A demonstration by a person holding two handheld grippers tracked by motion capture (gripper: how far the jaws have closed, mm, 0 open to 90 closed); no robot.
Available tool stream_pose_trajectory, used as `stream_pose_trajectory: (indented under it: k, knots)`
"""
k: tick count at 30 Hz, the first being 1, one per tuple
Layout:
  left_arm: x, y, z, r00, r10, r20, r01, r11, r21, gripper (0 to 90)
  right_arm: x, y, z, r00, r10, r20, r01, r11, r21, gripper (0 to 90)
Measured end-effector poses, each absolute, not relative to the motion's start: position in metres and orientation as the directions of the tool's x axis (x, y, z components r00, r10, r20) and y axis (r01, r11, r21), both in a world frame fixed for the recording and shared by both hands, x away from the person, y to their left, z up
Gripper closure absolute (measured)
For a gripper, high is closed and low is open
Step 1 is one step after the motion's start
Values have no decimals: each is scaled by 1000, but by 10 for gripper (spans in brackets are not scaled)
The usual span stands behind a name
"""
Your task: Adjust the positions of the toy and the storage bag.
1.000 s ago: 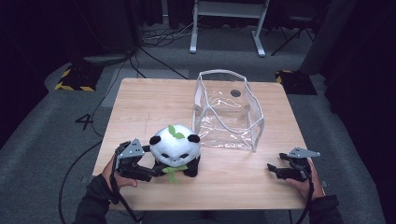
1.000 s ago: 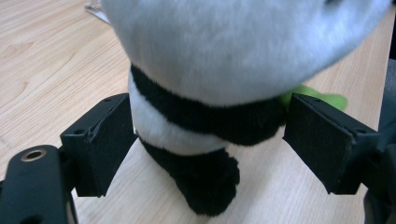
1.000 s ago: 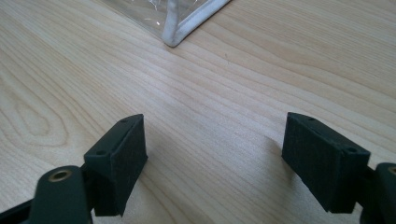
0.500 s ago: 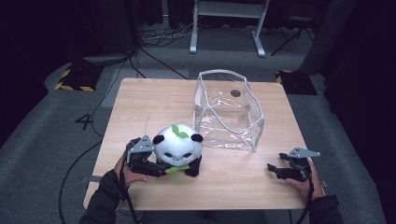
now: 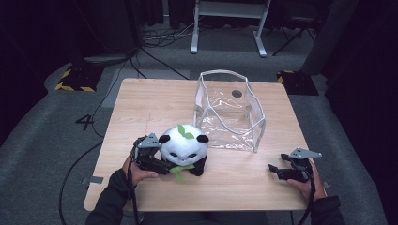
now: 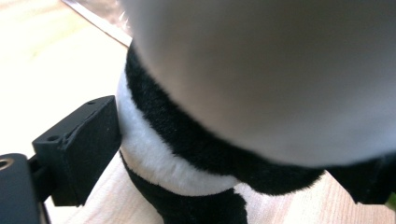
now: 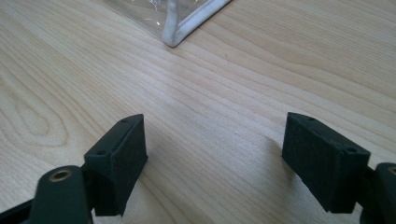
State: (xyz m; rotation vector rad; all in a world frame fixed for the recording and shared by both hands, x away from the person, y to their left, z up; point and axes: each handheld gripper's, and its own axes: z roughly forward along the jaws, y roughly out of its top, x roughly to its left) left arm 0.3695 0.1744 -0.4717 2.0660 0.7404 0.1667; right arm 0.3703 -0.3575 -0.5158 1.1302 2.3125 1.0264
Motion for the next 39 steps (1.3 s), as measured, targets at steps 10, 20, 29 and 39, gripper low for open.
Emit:
stream_pose_trajectory:
  k: [10, 20, 29, 39]
  knots:
    - [370, 174, -473, 814, 557, -164, 433, -394, 811, 160, 370, -357, -516, -611, 792, -10, 524, 413, 745, 217]
    - [359, 179, -471, 796, 594, -113, 417, -404, 814, 369, 370, -358, -516, -611, 792, -11, 523, 414, 745, 218]
    - [347, 212, -474, 692, 705, -155, 490, -302, 818, 377, 370, -357, -516, -610, 792, -11, 524, 414, 745, 218]
    - [356, 236, -479, 516, 830, -212, 548, -130, 826, 378, 374, -363, -513, -588, 808, 33, 545, 365, 754, 259]
